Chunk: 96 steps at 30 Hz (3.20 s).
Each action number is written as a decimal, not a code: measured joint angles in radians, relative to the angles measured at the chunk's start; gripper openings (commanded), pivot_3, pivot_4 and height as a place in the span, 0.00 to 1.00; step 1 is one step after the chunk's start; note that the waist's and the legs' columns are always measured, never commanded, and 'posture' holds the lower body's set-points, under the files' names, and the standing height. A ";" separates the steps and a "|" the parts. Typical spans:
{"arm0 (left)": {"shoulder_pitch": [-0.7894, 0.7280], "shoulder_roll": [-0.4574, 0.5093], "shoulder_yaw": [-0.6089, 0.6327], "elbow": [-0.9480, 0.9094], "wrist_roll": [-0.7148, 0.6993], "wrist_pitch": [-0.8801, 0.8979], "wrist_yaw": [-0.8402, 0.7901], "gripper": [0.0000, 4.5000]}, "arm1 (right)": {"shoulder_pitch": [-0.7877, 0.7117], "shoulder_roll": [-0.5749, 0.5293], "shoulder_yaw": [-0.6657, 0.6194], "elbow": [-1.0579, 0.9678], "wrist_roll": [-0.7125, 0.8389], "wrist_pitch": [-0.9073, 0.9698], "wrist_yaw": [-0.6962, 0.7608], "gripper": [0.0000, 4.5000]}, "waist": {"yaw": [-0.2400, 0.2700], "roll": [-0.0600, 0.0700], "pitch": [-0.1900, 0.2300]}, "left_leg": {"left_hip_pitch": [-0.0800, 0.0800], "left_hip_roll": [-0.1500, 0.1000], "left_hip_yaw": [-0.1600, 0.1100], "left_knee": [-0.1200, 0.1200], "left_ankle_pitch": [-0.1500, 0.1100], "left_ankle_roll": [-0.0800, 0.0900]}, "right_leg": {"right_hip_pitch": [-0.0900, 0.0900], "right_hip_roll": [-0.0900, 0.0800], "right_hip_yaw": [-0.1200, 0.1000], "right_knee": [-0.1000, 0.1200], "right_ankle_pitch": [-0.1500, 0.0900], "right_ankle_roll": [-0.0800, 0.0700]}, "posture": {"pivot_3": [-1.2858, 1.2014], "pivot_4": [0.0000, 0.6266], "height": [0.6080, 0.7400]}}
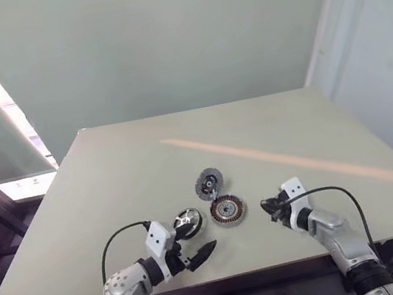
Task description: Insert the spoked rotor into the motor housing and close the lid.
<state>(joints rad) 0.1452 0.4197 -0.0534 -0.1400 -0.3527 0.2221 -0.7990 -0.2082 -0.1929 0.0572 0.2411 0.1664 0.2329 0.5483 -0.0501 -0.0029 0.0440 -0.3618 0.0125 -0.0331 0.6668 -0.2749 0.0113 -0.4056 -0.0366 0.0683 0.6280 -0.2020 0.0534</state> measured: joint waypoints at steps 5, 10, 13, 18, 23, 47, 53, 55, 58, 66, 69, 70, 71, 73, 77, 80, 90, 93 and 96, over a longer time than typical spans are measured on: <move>-0.005 -0.003 0.000 0.015 0.001 -0.013 0.006 1.00 | -0.044 0.031 0.056 -0.089 -0.010 0.096 -0.028 0.18 | 0.000 0.000 0.000 | 0.000 0.001 -0.001 0.000 0.000 0.000 | 0.000 0.001 0.000 0.000 0.000 0.000 | 0.52 0.00 1.00; -0.013 -0.003 0.000 0.022 0.004 -0.024 0.015 1.00 | -0.074 0.068 0.128 -0.097 -0.026 0.159 -0.038 0.18 | 0.000 0.000 0.000 | 0.000 0.000 -0.001 0.000 0.000 0.000 | 0.000 0.001 0.000 0.000 0.000 0.000 | 0.52 0.00 1.00; -0.018 -0.004 0.000 0.029 0.005 -0.033 0.019 1.00 | -0.104 0.089 0.155 -0.090 -0.042 0.164 -0.047 0.18 | 0.000 0.000 0.000 | 0.000 0.001 -0.001 0.000 0.000 0.000 | 0.000 0.001 0.000 0.000 0.000 0.000 | 0.52 0.00 1.00; -0.021 -0.005 0.000 0.033 0.006 -0.041 0.023 1.00 | -0.138 0.112 0.189 -0.037 -0.064 0.161 -0.056 0.18 | 0.000 0.000 0.000 | 0.000 0.001 -0.001 0.000 0.000 0.000 | 0.000 0.001 0.000 0.000 0.000 0.000 | 0.52 0.00 1.00; -0.020 -0.005 0.000 0.033 0.007 -0.050 0.029 1.00 | -0.140 0.120 0.202 0.026 -0.088 0.158 -0.059 0.18 | 0.000 0.000 0.000 | -0.001 0.001 -0.001 0.000 0.000 0.000 | 0.000 0.001 0.000 0.000 0.000 0.000 | 0.52 0.00 1.00; -0.002 -0.007 0.000 0.033 0.022 -0.058 0.041 1.00 | -0.174 0.140 0.210 0.120 -0.109 0.113 -0.054 0.18 | -0.001 0.000 0.000 | -0.001 0.001 -0.001 -0.001 0.000 0.000 | -0.001 0.001 0.000 0.000 0.000 0.000 | 0.52 0.00 1.00; -0.002 -0.007 0.000 0.033 0.023 -0.058 0.041 1.00 | -0.175 0.139 0.212 0.125 -0.117 0.110 -0.049 0.18 | -0.001 0.000 0.000 | 0.000 0.001 -0.001 -0.001 0.000 0.000 | -0.001 0.001 0.000 0.000 0.000 0.000 | 0.52 0.00 1.00; -0.002 -0.007 0.000 0.033 0.023 -0.058 0.041 1.00 | -0.175 0.139 0.212 0.125 -0.119 0.110 -0.048 0.18 | -0.001 0.000 0.000 | 0.000 0.001 -0.001 -0.001 0.000 0.000 | -0.001 0.001 0.000 0.000 0.000 0.000 | 0.52 0.00 1.00; -0.002 -0.007 0.000 0.033 0.024 -0.058 0.041 1.00 | -0.175 0.138 0.212 0.125 -0.119 0.110 -0.046 0.18 | -0.001 0.000 0.000 | 0.000 0.001 -0.001 -0.001 0.000 0.000 | -0.001 0.001 0.000 0.000 0.000 0.000 | 0.52 0.00 1.00; -0.002 -0.007 0.000 0.033 0.025 -0.058 0.041 1.00 | -0.175 0.138 0.222 0.125 -0.129 0.113 -0.038 0.18 | -0.002 0.000 0.000 | 0.000 0.001 -0.001 -0.001 0.000 0.000 | -0.001 0.001 0.000 0.000 0.000 0.000 | 0.52 0.00 1.00; -0.002 -0.007 -0.001 0.033 0.025 -0.058 0.041 1.00 | -0.175 0.138 0.223 0.125 -0.131 0.113 -0.037 0.18 | -0.002 0.000 0.000 | 0.000 0.001 -0.001 -0.001 0.000 0.000 | -0.001 0.001 0.000 0.000 0.000 0.000 | 0.52 0.00 1.00; -0.002 -0.007 0.000 0.033 0.025 -0.058 0.041 1.00 | -0.175 0.137 0.223 0.125 -0.131 0.113 -0.037 0.18 | -0.002 0.000 0.000 | 0.000 0.001 -0.001 -0.001 0.000 0.000 | -0.001 0.001 0.000 0.000 0.000 0.000 | 0.52 0.00 1.00; -0.002 -0.007 -0.001 0.033 0.025 -0.058 0.041 1.00 | -0.175 0.138 0.223 0.125 -0.131 0.113 -0.037 0.18 | -0.002 0.000 0.000 | 0.000 0.001 -0.001 -0.001 0.000 0.000 | -0.001 0.001 0.000 0.000 0.000 0.000 | 0.52 0.00 1.00; -0.002 -0.007 -0.001 0.033 0.025 -0.058 0.041 1.00 | -0.175 0.138 0.224 0.126 -0.134 0.112 -0.037 0.18 | -0.002 0.000 0.000 | 0.000 0.001 -0.001 -0.001 0.000 0.000 | -0.001 0.001 0.000 0.000 0.000 0.000 | 0.52 0.00 1.00; -0.002 -0.007 -0.001 0.033 0.026 -0.058 0.041 1.00 | -0.175 0.136 0.228 0.127 -0.139 0.111 -0.037 0.25 | -0.002 0.000 0.000 | 0.000 0.001 -0.001 -0.001 0.000 0.000 | -0.001 0.001 0.000 0.000 0.000 0.000 | 0.52 0.00 1.00; -0.003 -0.007 -0.001 0.033 0.026 -0.058 0.041 1.00 | -0.175 0.135 0.234 0.127 -0.142 0.112 -0.028 0.47 | -0.002 0.000 0.000 | 0.000 0.001 -0.001 -0.001 0.000 0.000 | -0.001 0.001 0.000 0.000 0.000 0.000 | 0.52 0.00 1.00; -0.004 -0.007 -0.001 0.033 0.026 -0.058 0.041 1.00 | -0.163 0.155 0.206 0.100 -0.106 0.128 -0.018 0.99 | -0.001 0.000 0.000 | -0.001 0.001 -0.001 -0.001 0.000 0.000 | -0.001 0.001 0.000 0.000 0.000 0.000 | 0.52 0.00 1.00; -0.005 -0.007 -0.001 0.033 0.026 -0.058 0.041 1.00 | -0.161 0.153 0.188 0.055 -0.083 0.148 -0.006 0.99 | -0.002 0.000 0.000 | -0.001 0.001 -0.001 -0.002 0.000 0.000 | -0.002 0.002 0.000 0.000 0.000 0.000 | 0.52 0.00 1.00; -0.007 -0.007 -0.001 0.033 0.026 -0.058 0.041 1.00 | -0.159 0.152 0.180 0.017 -0.068 0.157 0.000 0.86 | -0.002 0.000 0.000 | -0.001 0.001 -0.001 -0.002 0.000 0.000 | -0.002 0.002 0.000 0.000 0.000 0.000 | 0.52 0.00 1.00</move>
<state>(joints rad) 0.1385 0.4126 -0.0541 -0.1066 -0.3266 0.1639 -0.7582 -0.3670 -0.0411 0.2371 0.2578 0.0985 0.3902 0.5483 -0.0517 -0.0024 0.0441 -0.3625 0.0133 -0.0344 0.6651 -0.2749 0.0112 -0.4071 -0.0350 0.0684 0.6278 -0.2020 0.0531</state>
